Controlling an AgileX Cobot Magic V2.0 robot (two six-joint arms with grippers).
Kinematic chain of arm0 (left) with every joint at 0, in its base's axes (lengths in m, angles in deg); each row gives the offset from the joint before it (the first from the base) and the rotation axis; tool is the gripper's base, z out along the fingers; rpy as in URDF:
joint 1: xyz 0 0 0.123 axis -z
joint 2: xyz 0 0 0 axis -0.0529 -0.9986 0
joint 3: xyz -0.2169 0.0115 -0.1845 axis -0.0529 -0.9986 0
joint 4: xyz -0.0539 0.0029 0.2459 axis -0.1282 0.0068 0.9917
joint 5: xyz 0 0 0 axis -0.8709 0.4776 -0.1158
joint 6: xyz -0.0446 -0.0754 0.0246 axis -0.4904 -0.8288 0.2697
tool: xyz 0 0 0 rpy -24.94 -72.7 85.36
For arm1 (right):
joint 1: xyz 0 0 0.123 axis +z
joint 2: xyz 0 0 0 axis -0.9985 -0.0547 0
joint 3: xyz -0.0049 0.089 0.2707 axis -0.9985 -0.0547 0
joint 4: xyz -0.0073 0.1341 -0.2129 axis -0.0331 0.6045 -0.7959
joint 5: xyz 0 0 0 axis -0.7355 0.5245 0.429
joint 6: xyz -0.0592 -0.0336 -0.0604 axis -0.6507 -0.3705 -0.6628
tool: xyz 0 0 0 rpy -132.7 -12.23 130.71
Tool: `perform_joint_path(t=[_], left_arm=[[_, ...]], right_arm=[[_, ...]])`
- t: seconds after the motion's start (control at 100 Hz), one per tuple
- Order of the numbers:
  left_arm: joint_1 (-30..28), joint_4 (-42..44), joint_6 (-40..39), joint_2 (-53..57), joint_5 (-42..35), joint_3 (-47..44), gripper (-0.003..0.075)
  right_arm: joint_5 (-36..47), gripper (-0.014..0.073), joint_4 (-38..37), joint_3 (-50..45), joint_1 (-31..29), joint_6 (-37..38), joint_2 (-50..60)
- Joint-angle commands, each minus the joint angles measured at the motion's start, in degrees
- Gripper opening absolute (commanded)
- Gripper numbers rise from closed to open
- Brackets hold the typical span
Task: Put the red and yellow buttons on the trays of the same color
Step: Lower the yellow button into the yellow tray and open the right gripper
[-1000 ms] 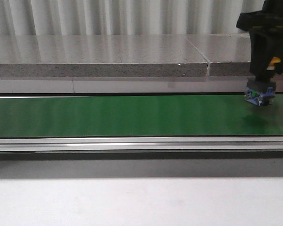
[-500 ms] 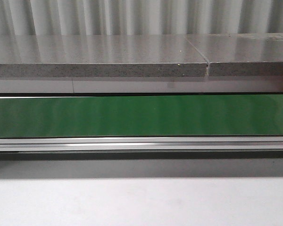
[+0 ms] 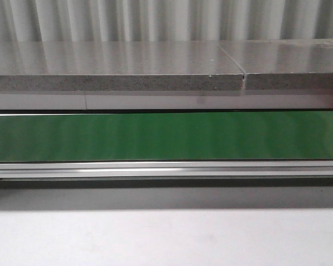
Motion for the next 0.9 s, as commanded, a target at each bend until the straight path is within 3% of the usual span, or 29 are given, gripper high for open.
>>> perform_joint_path(t=[0.0,0.41,0.64,0.89], left_arm=[[0.5,-0.4,0.1,0.0,-4.1,1.6,-0.0020],[0.5,-0.4,0.1,0.0,-4.1,1.6,-0.0020],[0.5,-0.4,0.1,0.0,-4.1,1.6,-0.0020],[0.5,-0.4,0.1,0.0,-4.1,1.6,-0.0020]], right_arm=[[2.2,0.0140,-1.3,-0.2,-3.4,1.1,2.4],[7.2,0.0140,-1.5,-11.1,-20.0,2.6,3.1],[13.1,0.0140,-2.0,-17.1,-24.5,2.8,3.1],[20.1,0.0140,-2.0,-23.4,-25.3,3.9,2.0]])
